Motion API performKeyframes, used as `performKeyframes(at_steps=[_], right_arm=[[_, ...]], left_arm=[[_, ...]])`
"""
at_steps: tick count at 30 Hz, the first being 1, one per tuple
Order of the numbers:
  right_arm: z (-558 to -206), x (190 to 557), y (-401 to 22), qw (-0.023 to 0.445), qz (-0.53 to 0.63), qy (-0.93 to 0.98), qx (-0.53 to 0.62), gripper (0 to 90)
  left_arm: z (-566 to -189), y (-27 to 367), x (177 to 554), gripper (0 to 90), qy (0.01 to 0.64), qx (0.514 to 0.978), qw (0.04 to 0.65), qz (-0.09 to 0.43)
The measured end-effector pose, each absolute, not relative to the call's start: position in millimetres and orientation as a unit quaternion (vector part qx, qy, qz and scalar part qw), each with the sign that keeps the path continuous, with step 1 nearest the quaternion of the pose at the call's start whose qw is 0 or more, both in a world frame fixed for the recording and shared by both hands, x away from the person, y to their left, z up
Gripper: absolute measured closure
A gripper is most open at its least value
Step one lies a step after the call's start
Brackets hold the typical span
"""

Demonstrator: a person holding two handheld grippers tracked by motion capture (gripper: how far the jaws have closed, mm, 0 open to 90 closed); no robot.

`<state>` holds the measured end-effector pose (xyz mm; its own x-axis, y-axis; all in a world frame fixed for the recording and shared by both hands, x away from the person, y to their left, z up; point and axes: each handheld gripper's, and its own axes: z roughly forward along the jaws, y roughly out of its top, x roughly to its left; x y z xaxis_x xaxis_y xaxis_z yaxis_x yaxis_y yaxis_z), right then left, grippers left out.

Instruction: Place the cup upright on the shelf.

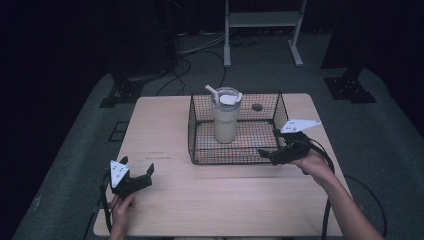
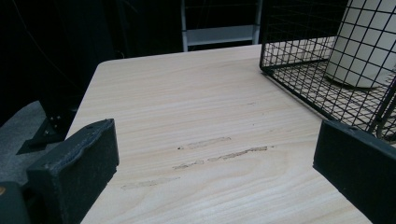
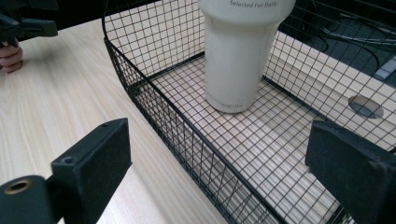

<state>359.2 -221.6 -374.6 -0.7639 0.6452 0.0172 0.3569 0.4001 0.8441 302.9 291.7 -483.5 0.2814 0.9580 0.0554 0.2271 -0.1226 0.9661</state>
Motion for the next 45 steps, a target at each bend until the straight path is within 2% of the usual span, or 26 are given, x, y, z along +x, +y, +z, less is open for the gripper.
performKeyframes(at_steps=[45], right_arm=[[-414, 305, -265, 0.168, 0.473, 0.802, 0.324, 6.2]], left_arm=[[-483, 291, 303, 0.0, 0.462, 0.644, 0.474, 0.384]])
